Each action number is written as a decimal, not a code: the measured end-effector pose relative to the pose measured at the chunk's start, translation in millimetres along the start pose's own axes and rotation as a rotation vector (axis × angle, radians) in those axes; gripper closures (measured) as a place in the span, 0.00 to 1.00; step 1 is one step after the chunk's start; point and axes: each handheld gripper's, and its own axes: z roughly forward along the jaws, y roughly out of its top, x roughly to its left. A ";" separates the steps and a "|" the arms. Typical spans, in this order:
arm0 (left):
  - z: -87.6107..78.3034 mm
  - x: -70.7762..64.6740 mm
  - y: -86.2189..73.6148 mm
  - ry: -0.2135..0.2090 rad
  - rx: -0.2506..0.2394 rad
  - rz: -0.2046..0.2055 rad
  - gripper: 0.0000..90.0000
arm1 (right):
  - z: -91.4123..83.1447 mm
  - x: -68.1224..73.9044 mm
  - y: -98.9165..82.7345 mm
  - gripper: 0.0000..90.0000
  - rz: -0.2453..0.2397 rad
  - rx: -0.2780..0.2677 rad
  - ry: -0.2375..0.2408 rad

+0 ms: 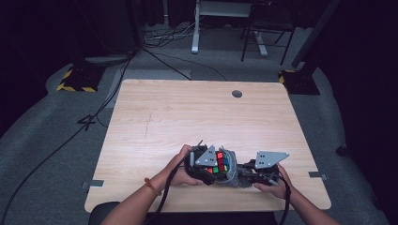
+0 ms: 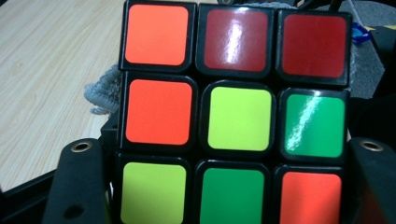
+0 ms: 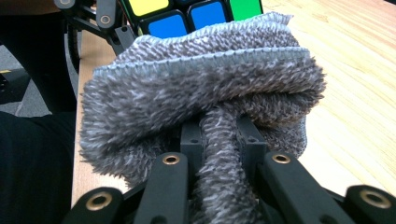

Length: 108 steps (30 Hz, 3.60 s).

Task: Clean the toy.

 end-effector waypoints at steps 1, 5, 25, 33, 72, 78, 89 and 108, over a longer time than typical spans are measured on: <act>0.1 -0.3 0.1 0.000 0.003 0.004 0.36 | -0.7 0.9 0.4 0.87 -0.008 0.004 -0.009; -2.1 -0.3 -0.3 0.014 0.012 -0.005 0.36 | -7.3 1.7 0.4 0.87 -0.024 0.003 -0.041; 6.8 -5.8 4.0 0.018 0.078 0.041 0.37 | -5.7 -2.1 8.3 0.87 -0.038 0.010 -0.077; 13.9 -3.1 0.0 0.022 0.111 0.019 0.37 | -7.5 0.8 8.6 0.87 -0.043 -0.019 -0.066; 1.9 -2.2 3.4 0.012 0.021 0.010 0.37 | -5.5 -3.2 0.9 0.87 0.016 -0.056 0.003; 8.0 -2.8 3.0 0.040 0.070 0.025 0.36 | 0.3 -4.0 -1.6 0.87 0.020 -0.042 0.040; 11.8 0.3 0.2 0.030 0.102 -0.027 0.33 | -7.5 0.4 -1.2 0.87 0.012 -0.107 0.048; 13.7 -5.2 2.3 0.044 0.125 0.033 0.36 | 1.2 -1.2 -4.3 0.87 -0.007 -0.019 0.014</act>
